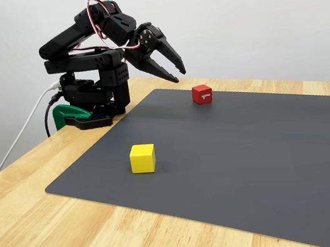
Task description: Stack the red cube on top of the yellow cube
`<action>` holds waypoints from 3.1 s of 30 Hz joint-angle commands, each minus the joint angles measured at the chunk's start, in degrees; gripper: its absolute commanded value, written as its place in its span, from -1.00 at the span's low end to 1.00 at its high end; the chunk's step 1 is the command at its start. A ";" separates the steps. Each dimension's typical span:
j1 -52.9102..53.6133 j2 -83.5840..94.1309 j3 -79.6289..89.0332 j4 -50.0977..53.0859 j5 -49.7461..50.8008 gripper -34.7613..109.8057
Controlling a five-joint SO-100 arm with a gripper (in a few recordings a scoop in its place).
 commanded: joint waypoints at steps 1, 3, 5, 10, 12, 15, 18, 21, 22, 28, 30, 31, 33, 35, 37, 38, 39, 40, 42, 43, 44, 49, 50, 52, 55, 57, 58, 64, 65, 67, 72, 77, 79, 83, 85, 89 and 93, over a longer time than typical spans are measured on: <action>0.00 0.26 0.35 0.35 -1.05 -0.31; -0.62 0.26 0.35 0.35 -1.93 -0.27; -1.67 0.26 0.35 0.09 -4.39 -0.24; -4.57 0.26 0.35 0.09 -7.21 -0.23; -5.54 0.26 0.00 1.05 -7.65 -0.22; -7.82 0.26 -0.70 2.02 -8.61 -0.21; -9.58 -1.67 -2.37 1.41 -8.53 -0.21; -10.37 -12.22 -6.94 -3.52 -7.29 -0.21; -10.46 -17.75 -9.14 -6.24 -6.86 -0.21; -12.57 -46.58 -21.80 -16.35 -5.80 -0.21; -14.15 -52.82 -23.47 -17.05 -5.36 -0.21; -14.94 -54.76 -23.55 -17.67 -5.98 -0.21; -15.73 -56.07 -23.29 -17.93 -6.50 -0.21; -17.31 -56.16 -22.94 -17.49 -7.29 -0.21; -19.69 -56.25 -22.59 -17.05 -7.47 -0.21; -21.01 -56.25 -22.41 -16.87 -7.56 -0.21; -22.32 -56.16 -22.41 -16.70 -7.38 -0.21; -23.55 -56.16 -22.41 -16.61 -7.29 -0.21; -26.28 -56.60 -22.85 -16.26 -7.21 -0.21; -27.69 -56.78 -22.94 -15.82 -7.21 -0.21; -28.83 -56.78 -22.94 -15.56 -7.21 -0.21; -29.79 -55.99 -22.85 -13.80 -7.65 -0.22; -29.79 -55.99 -22.85 -13.62 -8.00 -0.23; -29.97 -55.99 -22.85 -13.45 -8.44 -0.23; -30.06 -56.07 -22.94 -12.48 -8.61 -0.23; -29.79 -55.72 -22.94 -11.43 -8.61 -0.23; -29.62 -55.46 -22.76 -11.07 -8.70 -0.23; -29.27 -54.76 -22.59 -9.49 -9.05 -0.23; -29.09 -54.76 -22.59 -9.23 -9.05 -0.23; -28.39 -54.93 -22.68 -8.79 -9.23 -0.23; -27.95 -62.84 -27.33 -8.00 -9.49 -0.23; -27.07 -65.65 -29.18 -7.73 -9.58 -0.22; -27.51 -66.36 -29.62 -7.65 -10.02 -0.22; -27.69 -70.75 -32.52 -6.15 -10.28 -0.21; -28.04 -71.98 -33.13 -5.45 -10.99 -0.21; -29.27 -72.42 -33.40 -4.92 -12.13 -0.21; -30.15 -75.94 -35.77 -3.96 -12.57 -0.19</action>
